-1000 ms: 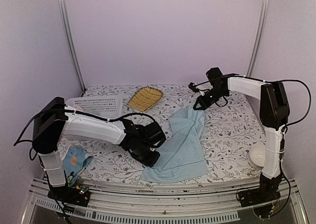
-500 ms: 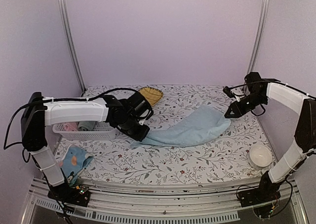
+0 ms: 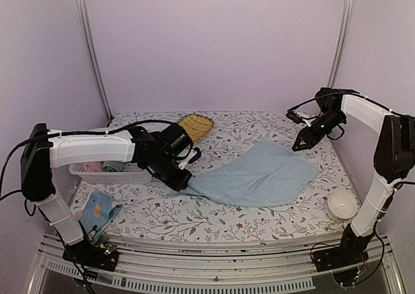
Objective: Roll the towels
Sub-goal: Pick up the towel from the center of the board.
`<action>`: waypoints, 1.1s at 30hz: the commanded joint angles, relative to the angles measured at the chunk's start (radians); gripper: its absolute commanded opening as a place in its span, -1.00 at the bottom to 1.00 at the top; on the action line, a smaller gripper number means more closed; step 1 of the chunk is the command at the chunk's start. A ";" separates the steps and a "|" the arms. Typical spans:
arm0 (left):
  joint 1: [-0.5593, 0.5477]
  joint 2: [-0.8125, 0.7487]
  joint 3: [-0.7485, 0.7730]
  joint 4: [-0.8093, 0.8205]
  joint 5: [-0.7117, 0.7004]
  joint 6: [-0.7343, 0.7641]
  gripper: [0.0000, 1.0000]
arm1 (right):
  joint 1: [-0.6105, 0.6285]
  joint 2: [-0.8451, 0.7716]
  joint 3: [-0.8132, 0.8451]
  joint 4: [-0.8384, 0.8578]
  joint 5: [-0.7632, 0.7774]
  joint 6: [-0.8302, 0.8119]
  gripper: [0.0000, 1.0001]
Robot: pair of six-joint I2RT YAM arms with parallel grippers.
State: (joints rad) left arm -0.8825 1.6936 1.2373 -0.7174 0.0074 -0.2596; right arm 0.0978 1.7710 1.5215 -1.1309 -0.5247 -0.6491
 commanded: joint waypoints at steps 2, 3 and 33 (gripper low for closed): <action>-0.005 -0.039 -0.059 0.047 0.052 -0.013 -0.88 | -0.005 0.166 0.140 0.204 0.136 0.092 -0.28; -0.007 -0.041 -0.064 0.056 0.053 -0.018 -0.88 | -0.004 0.195 0.162 0.232 0.148 0.109 -0.30; -0.053 -0.038 -0.104 0.115 0.107 -0.043 -0.88 | 0.144 0.765 0.620 0.422 0.269 0.272 -0.11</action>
State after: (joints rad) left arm -0.9218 1.6768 1.1500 -0.6163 0.0940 -0.3073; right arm 0.2359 2.4962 2.1117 -0.7361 -0.3153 -0.4004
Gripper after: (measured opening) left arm 0.062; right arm 0.450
